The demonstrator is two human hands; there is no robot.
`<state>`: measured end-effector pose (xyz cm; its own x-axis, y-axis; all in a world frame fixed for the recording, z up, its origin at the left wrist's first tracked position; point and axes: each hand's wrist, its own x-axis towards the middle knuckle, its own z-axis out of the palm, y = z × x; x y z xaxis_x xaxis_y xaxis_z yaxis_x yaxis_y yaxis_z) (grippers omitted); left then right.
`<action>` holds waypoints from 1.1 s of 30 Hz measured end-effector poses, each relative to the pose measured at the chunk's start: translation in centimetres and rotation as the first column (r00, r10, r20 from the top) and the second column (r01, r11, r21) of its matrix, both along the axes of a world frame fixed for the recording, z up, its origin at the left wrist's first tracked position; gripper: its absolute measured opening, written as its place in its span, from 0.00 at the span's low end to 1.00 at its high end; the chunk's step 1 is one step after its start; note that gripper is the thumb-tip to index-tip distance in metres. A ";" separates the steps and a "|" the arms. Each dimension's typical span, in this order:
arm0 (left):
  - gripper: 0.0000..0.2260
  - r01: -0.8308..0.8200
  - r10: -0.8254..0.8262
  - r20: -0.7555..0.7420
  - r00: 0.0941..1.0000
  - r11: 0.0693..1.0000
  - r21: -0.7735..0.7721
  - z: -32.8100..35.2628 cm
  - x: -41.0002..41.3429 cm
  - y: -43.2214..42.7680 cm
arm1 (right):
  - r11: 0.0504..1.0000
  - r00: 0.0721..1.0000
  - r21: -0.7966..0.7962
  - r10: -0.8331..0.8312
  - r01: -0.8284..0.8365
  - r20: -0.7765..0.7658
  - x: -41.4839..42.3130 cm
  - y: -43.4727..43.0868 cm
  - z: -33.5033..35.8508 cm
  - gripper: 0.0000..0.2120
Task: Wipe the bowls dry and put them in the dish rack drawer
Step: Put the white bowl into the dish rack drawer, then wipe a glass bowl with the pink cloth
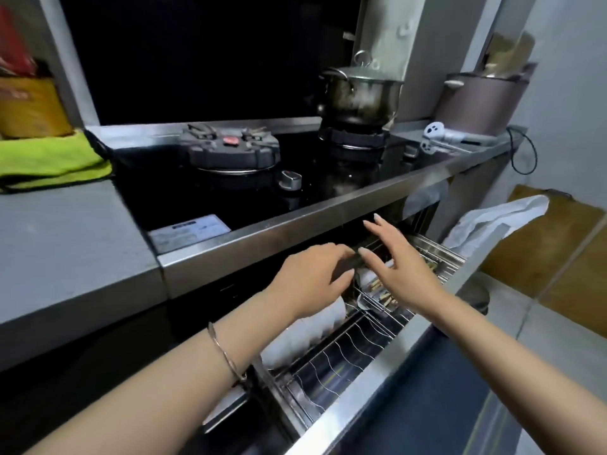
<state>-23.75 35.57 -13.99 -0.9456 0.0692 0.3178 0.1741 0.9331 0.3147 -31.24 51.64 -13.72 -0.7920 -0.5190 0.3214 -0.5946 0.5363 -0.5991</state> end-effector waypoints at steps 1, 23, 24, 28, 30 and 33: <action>0.16 0.003 -0.003 -0.052 0.999 1.000 -0.006 1.9 1.6 -0.6 | 1.000 0.999 -0.019 0.016 -0.016 -0.034 1.5 -0.7 1.3 0.25; 0.19 -0.735 0.741 0.027 0.671 0.669 -0.112 11.2 37.0 -29.7 | 0.809 0.799 0.128 0.587 -0.574 -0.129 27.1 -29.7 10.2 0.30; 0.20 -0.764 0.772 0.056 0.633 0.635 -0.111 11.0 38.0 -30.5 | 0.796 0.789 0.143 0.604 -0.588 -0.112 27.8 -30.8 10.1 0.30; 0.18 -0.838 0.835 0.204 0.511 0.537 -0.100 10.0 40.7 -33.2 | 0.743 0.754 0.171 0.656 -0.647 0.004 30.3 -35.6 10.4 0.28; 0.13 -0.831 0.808 0.256 0.531 0.555 -0.030 9.4 40.8 -33.8 | 0.729 0.742 0.136 0.663 -0.671 0.105 30.9 -37.6 10.5 0.26; 0.09 -0.789 0.748 0.256 0.612 0.599 0.137 8.7 40.3 -34.1 | 0.709 0.702 0.074 0.669 -0.702 0.244 31.3 -39.8 10.7 0.24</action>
<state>16.59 1.49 -5.27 -0.6496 -0.7568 0.0719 -0.6454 0.5990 0.4739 0.07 11.80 -3.06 -0.2313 -0.9696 0.0793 -0.7200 0.1158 -0.6842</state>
